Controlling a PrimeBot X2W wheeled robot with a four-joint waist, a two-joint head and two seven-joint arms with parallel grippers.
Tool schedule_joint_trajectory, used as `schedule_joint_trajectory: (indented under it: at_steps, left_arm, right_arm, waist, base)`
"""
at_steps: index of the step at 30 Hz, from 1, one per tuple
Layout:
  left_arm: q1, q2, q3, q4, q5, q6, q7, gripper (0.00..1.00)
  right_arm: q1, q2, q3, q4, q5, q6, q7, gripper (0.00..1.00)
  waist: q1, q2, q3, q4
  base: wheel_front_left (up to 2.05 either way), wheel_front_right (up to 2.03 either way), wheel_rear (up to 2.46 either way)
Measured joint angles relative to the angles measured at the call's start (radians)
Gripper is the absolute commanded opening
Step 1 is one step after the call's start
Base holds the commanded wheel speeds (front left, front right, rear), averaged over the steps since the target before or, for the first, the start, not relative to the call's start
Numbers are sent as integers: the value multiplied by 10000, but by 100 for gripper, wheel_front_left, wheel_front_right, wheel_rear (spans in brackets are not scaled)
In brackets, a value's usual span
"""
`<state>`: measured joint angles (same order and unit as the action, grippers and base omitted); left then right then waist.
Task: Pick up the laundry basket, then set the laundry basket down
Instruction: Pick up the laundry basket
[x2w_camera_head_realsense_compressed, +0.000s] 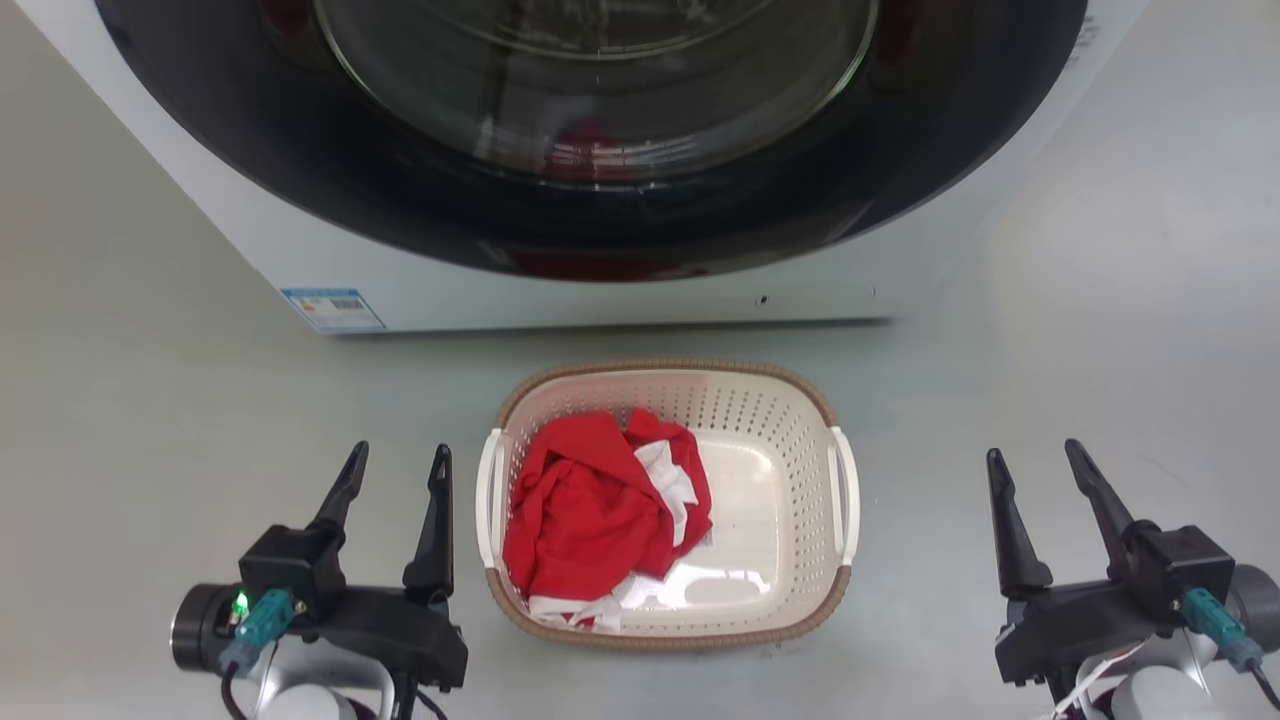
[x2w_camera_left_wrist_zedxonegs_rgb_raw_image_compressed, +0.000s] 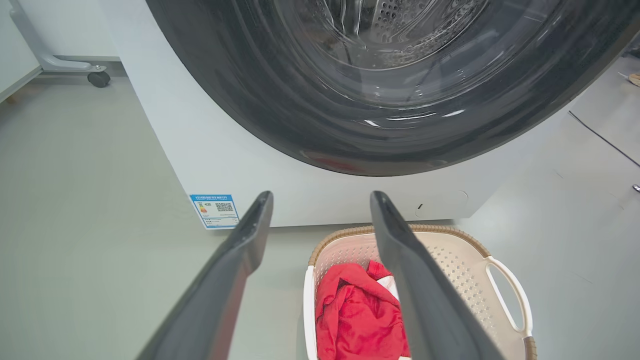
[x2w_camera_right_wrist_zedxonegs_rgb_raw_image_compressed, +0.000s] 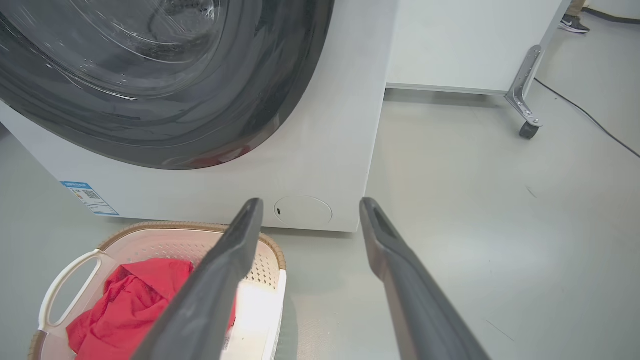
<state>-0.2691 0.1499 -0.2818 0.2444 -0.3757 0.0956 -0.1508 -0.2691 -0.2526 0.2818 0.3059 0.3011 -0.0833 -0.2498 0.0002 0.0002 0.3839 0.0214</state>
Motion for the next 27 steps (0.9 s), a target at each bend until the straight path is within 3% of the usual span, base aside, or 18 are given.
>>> schedule_joint_trajectory:
  at_steps: [27]
  left_arm:
    - [-2433,-255,69,1292,-380,-704,6,100]
  right_arm:
    - [-2161,499,81,430,-148,0,-40,100]
  waist:
    - [-1,0,3705,150]
  base:
    - [0,0,0]
